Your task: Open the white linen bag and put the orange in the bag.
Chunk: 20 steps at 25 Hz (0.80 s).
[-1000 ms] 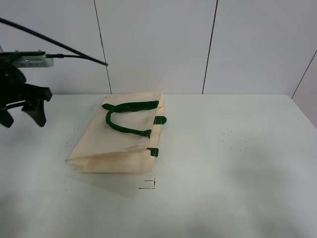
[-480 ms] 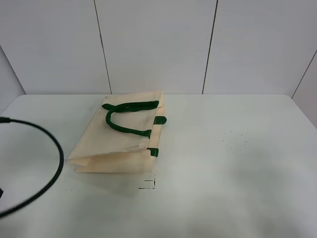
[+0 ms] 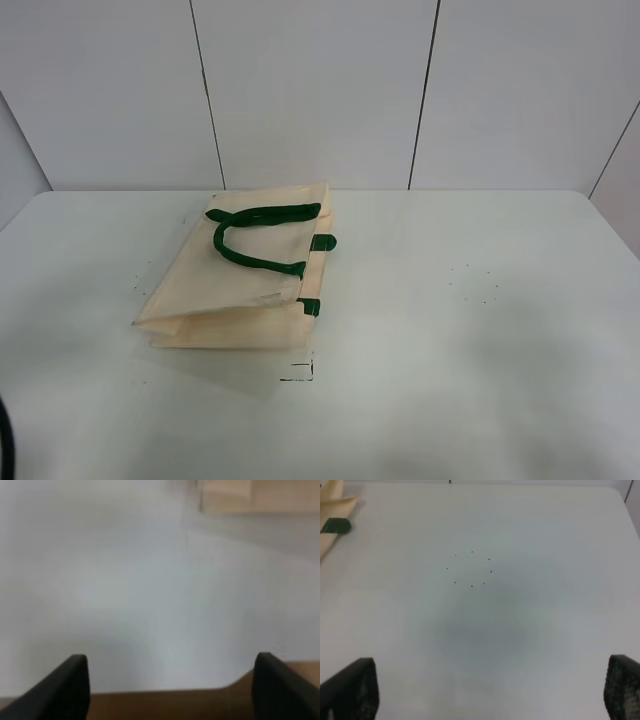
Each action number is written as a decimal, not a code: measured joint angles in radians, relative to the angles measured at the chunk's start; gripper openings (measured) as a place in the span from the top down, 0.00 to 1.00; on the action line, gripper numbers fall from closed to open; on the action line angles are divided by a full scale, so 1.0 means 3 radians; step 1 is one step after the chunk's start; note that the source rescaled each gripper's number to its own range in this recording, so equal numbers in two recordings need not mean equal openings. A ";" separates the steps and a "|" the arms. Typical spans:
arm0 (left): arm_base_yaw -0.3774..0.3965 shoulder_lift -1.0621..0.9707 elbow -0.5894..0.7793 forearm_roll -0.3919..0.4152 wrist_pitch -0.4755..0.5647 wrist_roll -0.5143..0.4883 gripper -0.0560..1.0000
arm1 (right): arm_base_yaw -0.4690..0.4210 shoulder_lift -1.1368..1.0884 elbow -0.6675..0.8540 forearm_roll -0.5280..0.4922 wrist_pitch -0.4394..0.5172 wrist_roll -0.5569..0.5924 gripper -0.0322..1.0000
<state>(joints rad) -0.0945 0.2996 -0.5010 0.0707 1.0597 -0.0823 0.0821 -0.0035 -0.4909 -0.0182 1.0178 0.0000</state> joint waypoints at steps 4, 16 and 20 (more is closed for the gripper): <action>0.0008 -0.0257 0.0000 0.0000 0.0003 0.0000 0.15 | 0.0000 0.0000 0.0000 0.0000 0.0000 0.0000 0.00; 0.0277 -0.0719 0.0004 -0.0003 -0.0004 0.0000 0.15 | 0.0000 0.0000 0.0000 0.0000 0.0000 0.0000 0.00; 0.0277 -0.0995 0.0004 -0.0003 0.0000 0.0000 0.15 | 0.0000 0.0000 0.0000 0.0000 0.0000 0.0000 0.00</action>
<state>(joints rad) -0.0114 0.0012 -0.4997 0.0696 1.0595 -0.0823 0.0821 -0.0035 -0.4909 -0.0182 1.0178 0.0000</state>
